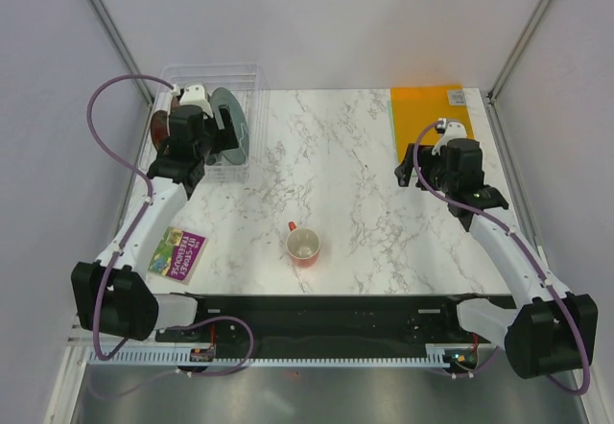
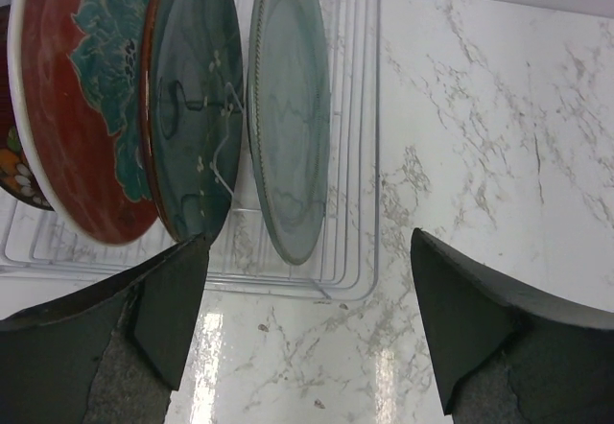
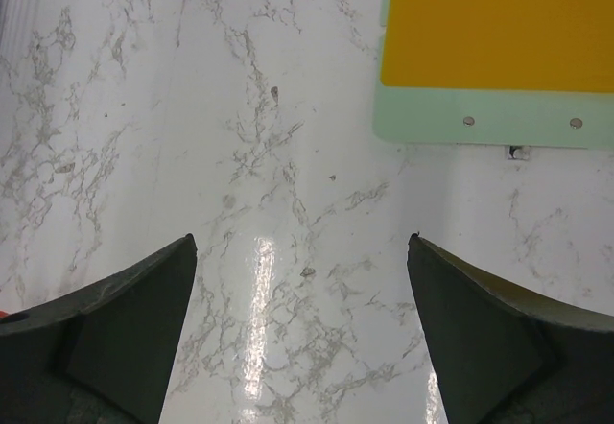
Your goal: Unload the plates from the dish rack
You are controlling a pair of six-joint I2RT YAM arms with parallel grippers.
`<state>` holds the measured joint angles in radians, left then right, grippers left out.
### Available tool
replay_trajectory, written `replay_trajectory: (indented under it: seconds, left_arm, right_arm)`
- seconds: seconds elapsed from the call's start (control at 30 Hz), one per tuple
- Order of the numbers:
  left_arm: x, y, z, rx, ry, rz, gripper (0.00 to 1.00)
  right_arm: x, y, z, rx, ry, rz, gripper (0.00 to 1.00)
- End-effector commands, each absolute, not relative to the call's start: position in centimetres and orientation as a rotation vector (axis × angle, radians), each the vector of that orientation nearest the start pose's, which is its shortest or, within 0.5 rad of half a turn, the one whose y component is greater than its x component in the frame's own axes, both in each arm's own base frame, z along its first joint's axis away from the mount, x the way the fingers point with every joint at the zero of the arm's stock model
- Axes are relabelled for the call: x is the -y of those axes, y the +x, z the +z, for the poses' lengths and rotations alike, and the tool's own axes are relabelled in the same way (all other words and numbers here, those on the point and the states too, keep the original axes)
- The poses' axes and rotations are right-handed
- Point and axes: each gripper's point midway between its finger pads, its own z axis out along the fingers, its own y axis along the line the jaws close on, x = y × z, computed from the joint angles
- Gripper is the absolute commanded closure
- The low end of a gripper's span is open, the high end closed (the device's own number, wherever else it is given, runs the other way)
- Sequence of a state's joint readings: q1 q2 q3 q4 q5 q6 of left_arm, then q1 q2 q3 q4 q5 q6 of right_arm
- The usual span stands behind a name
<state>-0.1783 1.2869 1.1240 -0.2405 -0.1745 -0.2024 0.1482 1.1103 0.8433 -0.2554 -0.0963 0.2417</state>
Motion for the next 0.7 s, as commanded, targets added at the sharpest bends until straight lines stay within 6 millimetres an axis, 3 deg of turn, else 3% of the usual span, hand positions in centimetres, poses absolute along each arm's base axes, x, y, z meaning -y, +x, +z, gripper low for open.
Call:
replay_trajectory:
  seconds: [0.0,0.07,0.23,0.27,0.33,0.47,0.6,0.67]
  left_arm:
    - [3.6,44.0,27.9,-1.827,-0.18,0.028,0.09]
    - [3.6,44.8,28.0,-1.808,-0.183,0.031,0.1]
    - [4.1,47.6,26.0,-1.831,-0.184,0.037,0.12]
    - [4.2,48.4,26.9,-1.789,-0.189,0.025,0.13]
    - [4.2,49.6,26.1,-1.794,-0.199,0.038,0.19]
    - [3.7,51.7,25.5,-1.784,-0.227,0.09,0.23]
    - [3.0,53.0,24.9,-1.759,-0.236,0.15,0.43]
    - [2.9,53.6,24.2,-1.774,-0.226,0.172,0.58]
  right_arm:
    - [-7.6,34.9,18.1,-2.111,0.018,0.302,0.02]
    - [-7.5,35.1,17.3,-2.132,0.019,0.293,0.02]
    - [-7.5,35.6,16.3,-2.154,0.017,0.28,0.02]
    - [-7.5,35.7,16.3,-2.155,0.016,0.282,0.02]
    - [-7.7,35.9,16.0,-2.163,0.012,0.287,0.02]
    - [-7.7,36.2,15.8,-2.169,0.01,0.285,0.02]
    - [-7.9,36.6,15.4,-2.178,0.006,0.294,0.02]
    - [-7.8,36.6,15.1,-2.187,0.009,0.288,0.02]
